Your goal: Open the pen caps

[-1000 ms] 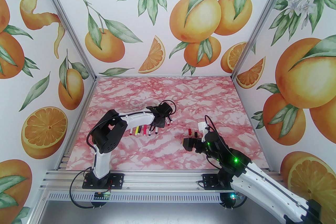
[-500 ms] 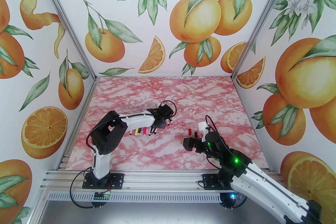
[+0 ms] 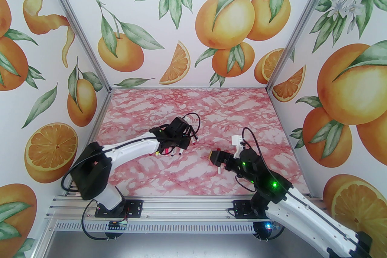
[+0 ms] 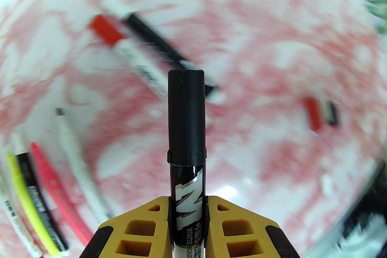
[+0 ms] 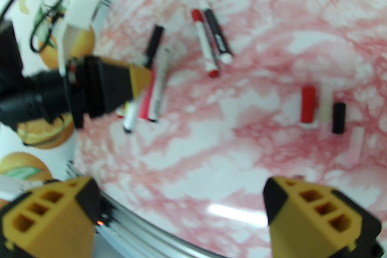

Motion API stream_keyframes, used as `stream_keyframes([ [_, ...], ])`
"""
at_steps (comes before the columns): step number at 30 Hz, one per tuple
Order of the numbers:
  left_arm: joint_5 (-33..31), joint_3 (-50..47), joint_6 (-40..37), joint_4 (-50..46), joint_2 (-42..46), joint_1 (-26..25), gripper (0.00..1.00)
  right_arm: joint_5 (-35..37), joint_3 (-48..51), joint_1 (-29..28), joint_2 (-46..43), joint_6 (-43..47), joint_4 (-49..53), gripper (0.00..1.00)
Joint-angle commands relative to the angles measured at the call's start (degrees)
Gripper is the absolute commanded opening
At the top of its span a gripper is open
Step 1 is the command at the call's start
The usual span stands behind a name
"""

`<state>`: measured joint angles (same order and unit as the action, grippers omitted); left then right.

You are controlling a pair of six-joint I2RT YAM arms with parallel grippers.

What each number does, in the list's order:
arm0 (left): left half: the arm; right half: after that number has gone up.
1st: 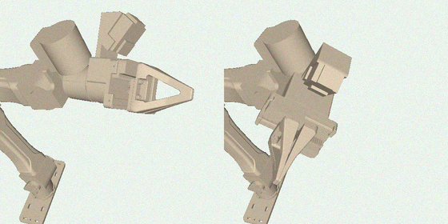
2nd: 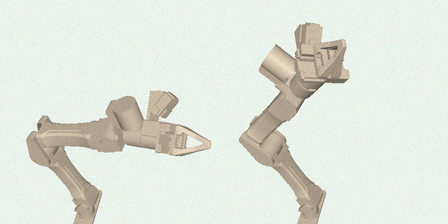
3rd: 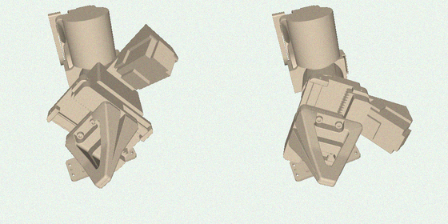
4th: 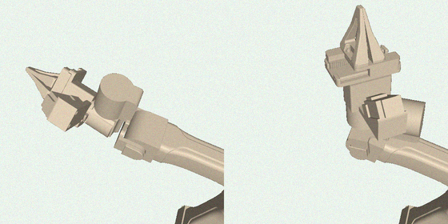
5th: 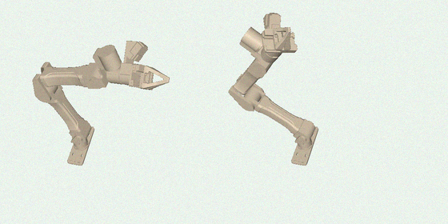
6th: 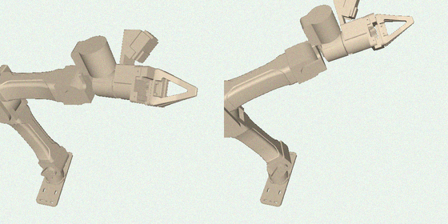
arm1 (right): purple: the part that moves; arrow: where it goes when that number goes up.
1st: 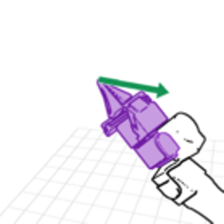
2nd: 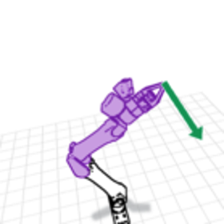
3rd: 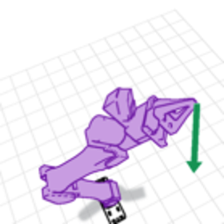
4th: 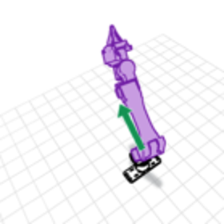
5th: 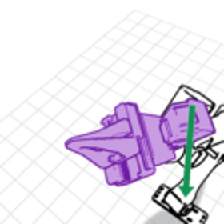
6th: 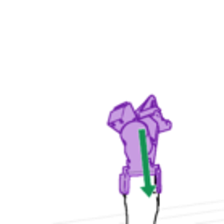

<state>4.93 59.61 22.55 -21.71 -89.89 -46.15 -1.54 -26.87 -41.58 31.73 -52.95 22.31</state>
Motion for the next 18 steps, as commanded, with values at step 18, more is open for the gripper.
stream_keyframes([
  [18,29.9,-5.2,0.2,17.7,7.9,-3.0,0.17,2.5,-4.2,1.3,11.6,-8.8,-15.1,0.72],
])
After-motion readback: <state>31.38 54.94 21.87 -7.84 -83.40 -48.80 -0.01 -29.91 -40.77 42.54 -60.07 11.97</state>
